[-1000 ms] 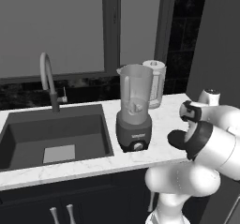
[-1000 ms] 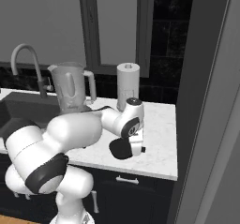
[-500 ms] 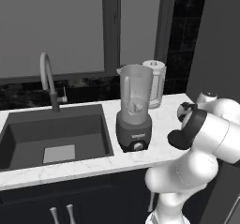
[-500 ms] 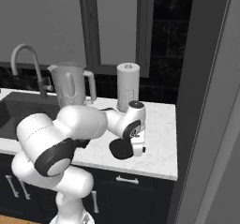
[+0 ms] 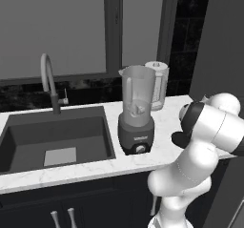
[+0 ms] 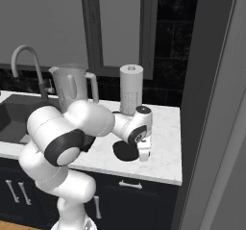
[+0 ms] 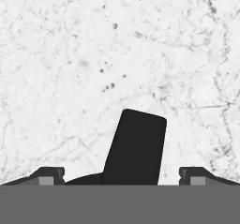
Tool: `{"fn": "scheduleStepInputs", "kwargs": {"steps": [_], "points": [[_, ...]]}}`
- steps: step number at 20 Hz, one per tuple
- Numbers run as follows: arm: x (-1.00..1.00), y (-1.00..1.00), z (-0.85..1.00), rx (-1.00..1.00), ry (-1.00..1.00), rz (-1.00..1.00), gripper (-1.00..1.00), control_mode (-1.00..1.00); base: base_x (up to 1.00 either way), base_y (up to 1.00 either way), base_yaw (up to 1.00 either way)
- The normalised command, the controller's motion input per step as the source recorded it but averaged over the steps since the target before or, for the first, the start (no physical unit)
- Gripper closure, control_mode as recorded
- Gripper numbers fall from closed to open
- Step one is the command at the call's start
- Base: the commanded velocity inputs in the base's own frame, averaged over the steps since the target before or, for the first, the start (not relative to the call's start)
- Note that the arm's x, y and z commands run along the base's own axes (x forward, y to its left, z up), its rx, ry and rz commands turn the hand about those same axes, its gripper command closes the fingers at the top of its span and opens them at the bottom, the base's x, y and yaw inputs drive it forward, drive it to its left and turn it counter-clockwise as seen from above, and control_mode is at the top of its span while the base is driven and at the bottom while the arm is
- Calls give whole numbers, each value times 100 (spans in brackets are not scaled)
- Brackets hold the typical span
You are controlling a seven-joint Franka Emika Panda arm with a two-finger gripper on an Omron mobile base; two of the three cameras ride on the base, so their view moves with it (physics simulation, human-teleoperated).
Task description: Close the lid blender by securely placing the lid on top.
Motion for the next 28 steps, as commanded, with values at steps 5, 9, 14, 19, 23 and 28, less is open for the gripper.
{"fn": "scheduleStepInputs", "kwargs": {"steps": [5, 9, 14, 19, 23, 28], "points": [[15, -6, -17, 1, 0, 0, -100, -100, 0, 0, 0], [15, 0, -20, 0, 0, 0, -100, -100, 0, 0, 0], [5, 0, -29, 0, 0, 0, -100, -100, 0, 0, 0], [1, 0, -36, 0, 0, 0, -100, -100, 0, 0, 0], [0, 4, -39, 0, 0, 0, 100, -100, 0, 0, 0], [0, 2, -11, 0, 0, 0, 100, -100, 0, 0, 0]]}}
